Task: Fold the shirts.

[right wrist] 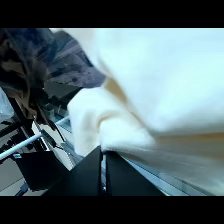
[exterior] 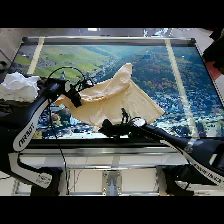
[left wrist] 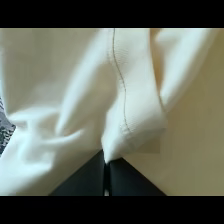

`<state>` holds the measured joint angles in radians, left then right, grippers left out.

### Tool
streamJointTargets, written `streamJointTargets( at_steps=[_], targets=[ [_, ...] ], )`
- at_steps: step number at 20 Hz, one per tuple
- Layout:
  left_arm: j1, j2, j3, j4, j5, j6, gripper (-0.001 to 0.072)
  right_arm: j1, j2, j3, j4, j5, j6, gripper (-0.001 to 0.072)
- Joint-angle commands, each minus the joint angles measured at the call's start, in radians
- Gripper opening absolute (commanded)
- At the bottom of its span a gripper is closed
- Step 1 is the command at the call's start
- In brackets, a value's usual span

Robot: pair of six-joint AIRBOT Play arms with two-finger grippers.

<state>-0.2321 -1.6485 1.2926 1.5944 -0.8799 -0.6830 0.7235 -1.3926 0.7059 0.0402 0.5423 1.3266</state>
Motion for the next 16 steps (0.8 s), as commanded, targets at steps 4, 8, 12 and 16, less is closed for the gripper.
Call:
streamJointTargets(
  at_steps=[4, 8, 12, 16],
  targets=[
    [0.027, 0.166, 0.014, 0.103, 0.012, -0.22, 0.0015, -0.241, 0.346, 0.005, -0.328, -0.003, -0.011, 0.0011],
    [0.08, 0.458, 0.014, 0.251, -0.057, -0.502, 0.0015, -0.443, 0.722, 0.027, -0.545, 0.057, 0.051, 0.0009],
    [0.112, 0.806, 0.014, 0.26, -0.067, -0.609, 0.0014, -0.64, 1.003, 0.238, -0.792, 0.185, 0.162, 0.0008],
    [0.156, 1.051, 0.021, 0.264, -0.111, -0.823, 0.0014, -0.798, 1.065, 0.582, -1.085, 0.338, 0.219, 0.0007]
  ],
)
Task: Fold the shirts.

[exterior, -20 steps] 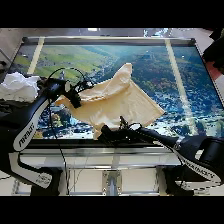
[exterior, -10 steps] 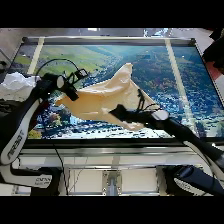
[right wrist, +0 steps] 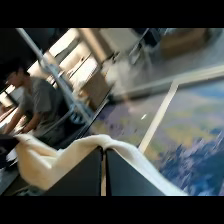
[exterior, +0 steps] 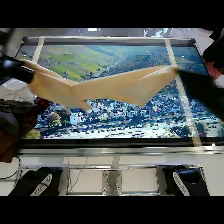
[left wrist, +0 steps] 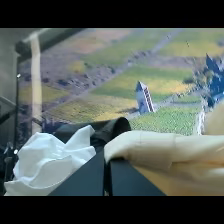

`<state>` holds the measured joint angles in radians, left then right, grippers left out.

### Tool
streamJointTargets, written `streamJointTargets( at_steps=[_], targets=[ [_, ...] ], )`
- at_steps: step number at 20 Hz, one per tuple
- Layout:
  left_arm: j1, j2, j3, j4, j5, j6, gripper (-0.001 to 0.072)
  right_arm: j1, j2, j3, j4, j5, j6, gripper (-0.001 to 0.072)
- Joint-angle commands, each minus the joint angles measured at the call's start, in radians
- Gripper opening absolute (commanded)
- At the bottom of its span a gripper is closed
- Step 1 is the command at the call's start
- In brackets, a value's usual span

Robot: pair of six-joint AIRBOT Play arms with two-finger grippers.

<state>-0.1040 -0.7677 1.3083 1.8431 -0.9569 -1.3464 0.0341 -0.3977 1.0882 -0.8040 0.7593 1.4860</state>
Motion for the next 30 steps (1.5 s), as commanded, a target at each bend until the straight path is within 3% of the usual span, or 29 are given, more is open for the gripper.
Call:
streamJointTargets(
  at_steps=[1, 6, 10, 12, 15, 19, 20, 21, 22, 23, 26, 28, 30],
  targets=[
    [0.027, 0.2, 0.026, 0.009, -0.059, -0.182, 0.0014, -0.137, 0.055, 0.284, -0.309, 0.164, 0.064, 0.0007],
    [0.026, 0.163, 0.113, -0.254, -0.151, -0.221, 0.0014, -0.166, -0.069, 0.44, -0.396, 0.281, 0.069, 0.0006],
    [0.027, -0.151, 0.113, -0.254, -0.205, -0.229, 0.0014, -0.166, -0.276, 0.335, -0.506, 0.398, 0.069, 0.0006],
    [0.027, -0.376, 0.113, -0.254, -0.201, -0.24, 0.0014, -0.167, -0.397, 0.249, -0.577, 0.336, 0.07, 0.0007],
    [0.024, -0.667, 0.114, -0.27, -0.044, -0.256, 0.0015, -0.166, -0.631, 0.179, -0.578, 0.122, 0.072, 0.0007],
    [0.023, -0.889, 0.125, -0.449, 0.245, -0.28, 0.0016, -0.162, -0.954, 0.183, -0.385, -0.229, 0.077, 0.0012],
    [0.023, -0.913, 0.129, -0.494, 0.304, -0.272, 0.0102, -0.157, -1.019, 0.184, -0.306, -0.322, 0.077, 0.0015],
    [0.023, -0.924, 0.13, -0.529, 0.373, -0.269, 0.0417, -0.151, -1.071, 0.19, -0.238, -0.397, 0.077, 0.0103],
    [0.023, -0.922, 0.133, -0.544, 0.428, -0.269, 0.0696, -0.145, -1.104, 0.204, -0.19, -0.445, 0.077, 0.0359],
    [0.031, -0.912, 0.15, -0.542, 0.447, -0.267, 0.0707, -0.145, -1.121, 0.226, -0.174, -0.471, 0.077, 0.0455],
    [0.114, -0.787, 0.195, -0.534, 0.443, -0.254, 0.0707, -0.2, -1.078, 0.349, -0.224, -0.392, 0.07, 0.0455],
    [0.212, -0.636, 0.194, -0.502, 0.368, -0.208, 0.0706, -0.299, -0.989, 0.466, -0.368, -0.209, 0.066, 0.0451],
    [0.314, -0.49, 0.192, -0.375, 0.248, -0.192, 0.0699, -0.431, -0.874, 0.56, -0.53, 0.038, 0.066, 0.0451]
  ],
)
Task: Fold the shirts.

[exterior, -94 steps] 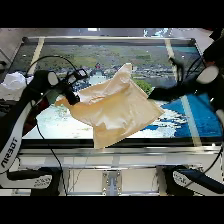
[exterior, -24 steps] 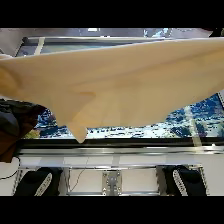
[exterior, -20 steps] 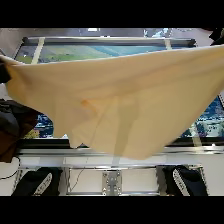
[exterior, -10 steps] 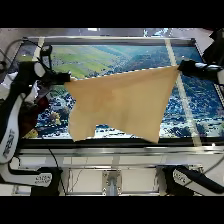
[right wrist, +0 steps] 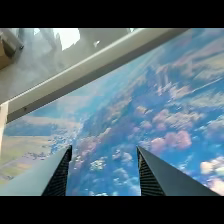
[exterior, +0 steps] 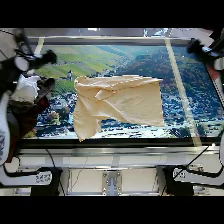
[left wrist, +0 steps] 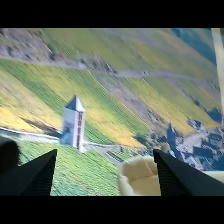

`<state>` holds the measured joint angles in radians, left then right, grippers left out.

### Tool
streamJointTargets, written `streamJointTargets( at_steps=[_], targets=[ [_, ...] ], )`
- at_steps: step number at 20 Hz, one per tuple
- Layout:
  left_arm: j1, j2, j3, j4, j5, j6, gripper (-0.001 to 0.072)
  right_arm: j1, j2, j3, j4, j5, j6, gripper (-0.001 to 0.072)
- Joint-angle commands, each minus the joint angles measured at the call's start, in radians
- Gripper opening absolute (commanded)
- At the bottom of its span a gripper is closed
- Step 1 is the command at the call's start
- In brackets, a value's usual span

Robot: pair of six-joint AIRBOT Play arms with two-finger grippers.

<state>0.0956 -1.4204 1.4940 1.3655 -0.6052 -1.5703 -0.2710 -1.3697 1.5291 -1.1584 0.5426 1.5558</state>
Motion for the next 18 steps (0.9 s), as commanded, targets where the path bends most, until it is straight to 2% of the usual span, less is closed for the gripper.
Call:
streamJointTargets(
  at_steps=[1, 2, 4, 5, 7, 8, 9, 10, 11, 12, 13, 15, 16, 17, 18],
  targets=[
    [0.164, 0.231, -0.007, 0.153, -0.159, 0.03, 0.0699, -0.203, 0.162, 0.132, -0.237, 0.364, -0.004, 0.0451],
    [0.207, 0.292, -0.042, 0.156, -0.192, 0.03, 0.0699, -0.276, 0.218, 0.125, -0.269, 0.474, -0.007, 0.0451],
    [0.272, 0.413, -0.209, 0.152, -0.212, 0.028, 0.0699, -0.422, 0.309, 0.045, -0.283, 0.677, -0.108, 0.0451],
    [0.29, 0.467, -0.328, 0.143, -0.21, -0.001, 0.0699, -0.486, 0.353, -0.042, -0.269, 0.722, -0.138, 0.0451],
    [0.309, 0.568, -0.618, 0.075, -0.163, -0.078, 0.0698, -0.601, 0.478, -0.338, -0.156, 0.676, -0.138, 0.0451],
    [0.309, 0.602, -0.743, 0.029, -0.102, -0.15, 0.0698, -0.635, 0.542, -0.499, -0.072, 0.634, -0.138, 0.045],
    [0.309, 0.623, -0.849, -0.046, -0.046, -0.245, 0.0697, -0.658, 0.609, -0.669, 0.016, 0.586, -0.138, 0.045],
    [0.308, 0.625, -0.937, -0.16, -0.001, -0.289, 0.0697, -0.666, 0.663, -0.805, 0.097, 0.541, -0.136, 0.0448],
    [0.308, 0.608, -0.987, -0.288, 0.015, -0.243, 0.0696, -0.67, 0.696, -0.926, 0.201, 0.524, -0.136, 0.0446],
    [0.302, 0.568, -1.008, -0.432, -0.007, -0.08, 0.0696, -0.67, 0.698, -1.001, 0.294, 0.547, -0.146, 0.0413],
    [0.299, 0.504, -1.004, -0.573, -0.054, 0.096, 0.0696, -0.669, 0.679, -1.052, 0.387, 0.59, -0.202, 0.0368],
    [0.311, 0.349, -0.979, -0.873, -0.125, 0.348, 0.0695, -0.669, 0.616, -1.067, 0.516, 0.699, -0.339, 0.037],
    [0.319, 0.269, -0.959, -0.997, -0.17, 0.462, 0.0695, -0.669, 0.592, -1.058, 0.552, 0.721, -0.366, 0.037],
    [0.323, 0.181, -0.929, -1.089, -0.244, 0.577, 0.0657, -0.669, 0.582, -1.049, 0.565, 0.72, -0.372, 0.0372],
    [0.321, 0.102, -0.894, -1.126, -0.309, 0.64, 0.0568, -0.669, 0.583, -1.045, 0.568, 0.713, -0.372, 0.0372]
  ],
)
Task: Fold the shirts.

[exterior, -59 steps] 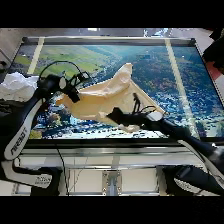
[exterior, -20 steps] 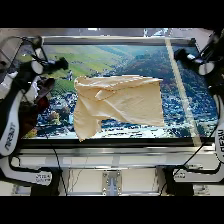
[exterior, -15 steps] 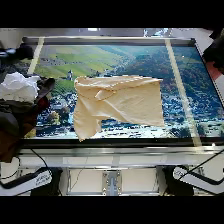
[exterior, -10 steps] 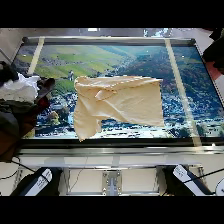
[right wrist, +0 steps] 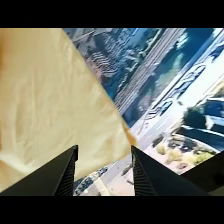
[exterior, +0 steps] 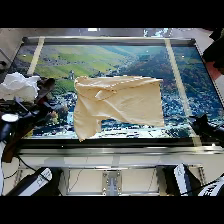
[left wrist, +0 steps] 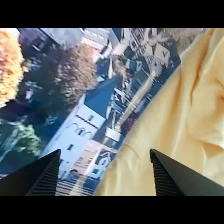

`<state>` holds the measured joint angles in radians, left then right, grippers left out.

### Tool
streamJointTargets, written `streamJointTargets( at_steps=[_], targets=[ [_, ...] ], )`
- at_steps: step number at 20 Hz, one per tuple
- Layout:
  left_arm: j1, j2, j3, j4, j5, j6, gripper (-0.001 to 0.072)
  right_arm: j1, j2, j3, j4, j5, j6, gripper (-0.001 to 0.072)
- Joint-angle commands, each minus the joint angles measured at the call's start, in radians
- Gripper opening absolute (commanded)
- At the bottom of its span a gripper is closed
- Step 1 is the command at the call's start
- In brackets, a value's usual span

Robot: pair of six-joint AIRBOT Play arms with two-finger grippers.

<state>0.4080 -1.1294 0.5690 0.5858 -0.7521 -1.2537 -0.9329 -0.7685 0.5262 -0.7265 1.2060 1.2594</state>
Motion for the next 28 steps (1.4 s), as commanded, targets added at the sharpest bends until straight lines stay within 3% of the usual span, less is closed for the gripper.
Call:
streamJointTargets(
  at_steps=[1, 6, 8, 13, 15, 16, 19, 20, 23, 25, 28],
  targets=[
    [-0.003, -0.267, 0.072, -0.352, -0.211, 0.359, 0.0551, -0.008, -0.016, -0.039, 0.137, 0.048, -0.076, 0.0373],
    [-0.082, -0.459, 0.227, -0.329, -0.236, 0.372, 0.0531, -0.008, 0.013, -0.035, 0.154, 0.084, -0.076, 0.0387],
    [-0.111, -0.475, 0.256, -0.267, -0.232, 0.366, 0.0481, -0.008, 0.031, -0.034, 0.155, 0.084, -0.076, 0.0387],
    [-0.163, -0.476, 0.261, -0.054, -0.246, 0.288, 0.0478, -0.008, 0.033, -0.034, 0.145, 0.089, -0.076, 0.0387],
    [-0.192, -0.476, 0.262, -0.051, -0.247, 0.289, 0.0471, -0.007, 0.033, -0.034, 0.142, 0.09, -0.075, 0.0387],
    [-0.206, -0.476, 0.263, -0.066, -0.247, 0.289, 0.0408, -0.007, 0.033, -0.034, 0.138, 0.096, -0.069, 0.0386],
    [-0.228, -0.475, 0.264, -0.078, -0.248, 0.293, 0.0062, 0.038, 0.032, -0.063, 0.027, 0.116, 0.02, 0.0386],
    [-0.23, -0.475, 0.264, -0.081, -0.248, 0.293, 0.0016, 0.079, 0.032, -0.09, -0.032, 0.112, 0.034, 0.0387],
    [-0.234, -0.475, 0.264, -0.081, -0.249, 0.293, 0.0016, 0.182, 0.032, -0.214, -0.032, -0.008, 0.109, 0.0391],
    [-0.234, -0.475, 0.264, -0.081, -0.254, 0.293, 0.0015, 0.209, 0.032, -0.281, 0.068, -0.152, 0.157, 0.039],
    [-0.234, -0.475, 0.264, -0.082, -0.254, 0.319, 0.0014, 0.263, -0.028, -0.301, 0.099, -0.202, 0.157, 0.039]
  ],
)
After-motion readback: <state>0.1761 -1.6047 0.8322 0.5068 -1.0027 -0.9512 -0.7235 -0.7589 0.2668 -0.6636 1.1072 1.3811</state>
